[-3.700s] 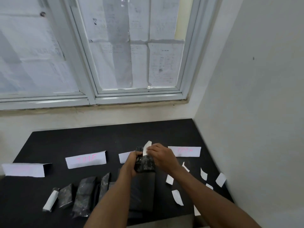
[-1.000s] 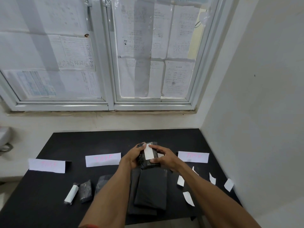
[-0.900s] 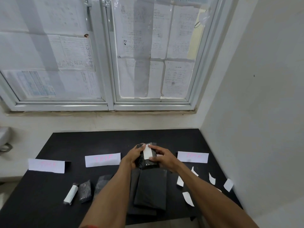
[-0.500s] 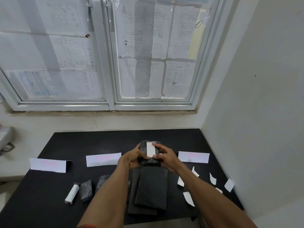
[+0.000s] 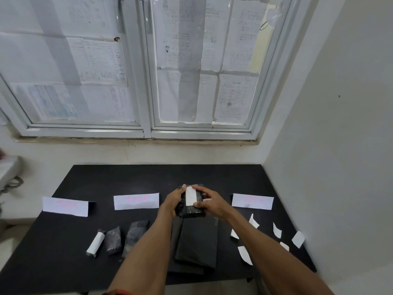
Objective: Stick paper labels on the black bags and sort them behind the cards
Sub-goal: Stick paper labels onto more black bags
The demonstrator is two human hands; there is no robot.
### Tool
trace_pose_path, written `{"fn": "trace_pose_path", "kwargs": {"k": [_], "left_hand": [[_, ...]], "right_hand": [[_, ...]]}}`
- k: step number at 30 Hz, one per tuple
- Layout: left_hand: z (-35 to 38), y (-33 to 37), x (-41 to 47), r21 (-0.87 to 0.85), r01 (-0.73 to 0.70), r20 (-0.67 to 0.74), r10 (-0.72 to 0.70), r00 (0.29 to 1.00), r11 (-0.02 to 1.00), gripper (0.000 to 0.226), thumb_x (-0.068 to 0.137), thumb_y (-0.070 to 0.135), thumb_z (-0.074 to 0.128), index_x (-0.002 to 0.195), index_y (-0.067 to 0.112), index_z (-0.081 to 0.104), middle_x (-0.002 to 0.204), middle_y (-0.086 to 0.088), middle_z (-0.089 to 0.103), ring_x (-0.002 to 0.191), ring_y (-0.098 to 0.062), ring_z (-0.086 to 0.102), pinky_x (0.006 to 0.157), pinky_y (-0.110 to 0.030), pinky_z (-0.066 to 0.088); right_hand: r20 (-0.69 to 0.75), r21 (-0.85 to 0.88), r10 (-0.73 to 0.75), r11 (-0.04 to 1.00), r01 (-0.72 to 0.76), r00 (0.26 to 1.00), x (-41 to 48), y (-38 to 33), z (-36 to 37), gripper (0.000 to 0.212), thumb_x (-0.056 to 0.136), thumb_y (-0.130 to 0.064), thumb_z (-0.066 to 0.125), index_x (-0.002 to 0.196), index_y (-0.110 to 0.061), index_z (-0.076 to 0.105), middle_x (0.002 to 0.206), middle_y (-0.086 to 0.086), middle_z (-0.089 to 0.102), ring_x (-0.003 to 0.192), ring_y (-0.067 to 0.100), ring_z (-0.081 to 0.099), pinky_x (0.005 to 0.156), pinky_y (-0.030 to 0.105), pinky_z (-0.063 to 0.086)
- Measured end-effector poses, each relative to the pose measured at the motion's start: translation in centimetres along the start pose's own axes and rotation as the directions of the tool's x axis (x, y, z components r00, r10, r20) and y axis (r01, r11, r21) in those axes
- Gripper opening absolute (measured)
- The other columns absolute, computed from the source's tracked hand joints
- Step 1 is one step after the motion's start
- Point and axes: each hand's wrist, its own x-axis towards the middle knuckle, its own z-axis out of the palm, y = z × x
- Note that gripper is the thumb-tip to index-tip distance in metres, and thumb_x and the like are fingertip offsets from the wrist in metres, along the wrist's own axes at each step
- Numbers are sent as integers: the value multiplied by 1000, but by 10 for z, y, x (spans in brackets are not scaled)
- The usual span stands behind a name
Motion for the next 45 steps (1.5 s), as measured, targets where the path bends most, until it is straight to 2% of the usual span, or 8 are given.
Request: {"fn": "trace_pose_path", "kwargs": {"k": [6, 11, 15, 21, 28, 33, 38, 45], "left_hand": [[-29, 1, -17, 53, 121, 8, -121, 993, 991, 41, 86, 41, 61, 108, 7, 70, 103, -18, 71, 90, -33, 67, 86, -42, 55], [-89, 4, -41, 96, 171, -49, -167, 985, 981, 23, 82, 12, 61, 101, 1, 68, 82, -15, 72, 68, -27, 67, 64, -31, 55], [-161, -3, -48, 122, 247, -138, -230, 963, 961, 26, 78, 9, 61, 103, 7, 66, 96, -16, 68, 84, -31, 65, 85, -41, 53], [-262, -3, -59, 114, 210, -307, -166, 937, 971, 19, 85, -2, 55, 99, 10, 60, 94, -14, 63, 81, -29, 60, 81, -43, 50], [-350, -16, -48, -1, 75, -465, -67, 883, 997, 33, 89, -5, 53, 117, 12, 51, 92, -12, 60, 73, -24, 59, 59, -32, 48], [-386, -40, -29, 48, 104, -496, -67, 866, 993, 42, 88, -8, 53, 129, -6, 46, 115, -26, 59, 95, -35, 60, 88, -47, 52], [-397, -48, -14, 111, 131, -533, -52, 845, 985, 40, 90, -5, 51, 129, -5, 47, 119, -26, 59, 96, -32, 58, 87, -44, 49], [-385, -63, 2, 182, 192, -456, -90, 885, 964, 35, 78, -8, 63, 113, -5, 63, 93, -18, 67, 86, -32, 65, 84, -43, 55]], "right_hand": [[75, -177, 63, 983, -49, 995, 10, 4, 28, 92, 77, -11, 74, 148, -35, 22, 133, 10, 48, 112, 23, 56, 90, 30, 53], [84, -40, 129, 991, -126, 988, 32, 10, 92, 109, 74, -7, 78, 152, -26, 3, 143, 13, 43, 113, 20, 55, 77, 23, 54], [66, 61, 185, 980, -189, 980, 50, 11, 166, 95, 77, -2, 74, 150, -19, 15, 140, 9, 45, 108, 20, 53, 65, 31, 57], [72, 70, 237, 968, -242, 969, 81, -1, 285, 53, 79, 2, 66, 124, -14, 43, 120, 9, 59, 101, 23, 59, 69, 38, 59], [176, 164, 320, 923, -349, 931, 118, -8, 386, 52, 73, 0, 62, 122, -15, 50, 110, 5, 64, 100, 23, 62, 82, 34, 55], [206, 232, 445, 843, -485, 871, 135, -1, 424, 52, 65, -2, 70, 112, -10, 51, 112, 8, 64, 104, 22, 61, 86, 31, 52], [233, 270, 535, 766, -583, 812, 144, 5, 441, 82, 54, -20, 74, 129, -13, 41, 118, 5, 61, 108, 21, 58, 97, 36, 47], [111, 172, 533, 821, -545, 839, 142, 8, 424, 71, 62, -12, 65, 130, -3, 45, 120, 10, 60, 107, 22, 59, 81, 27, 51]]}}
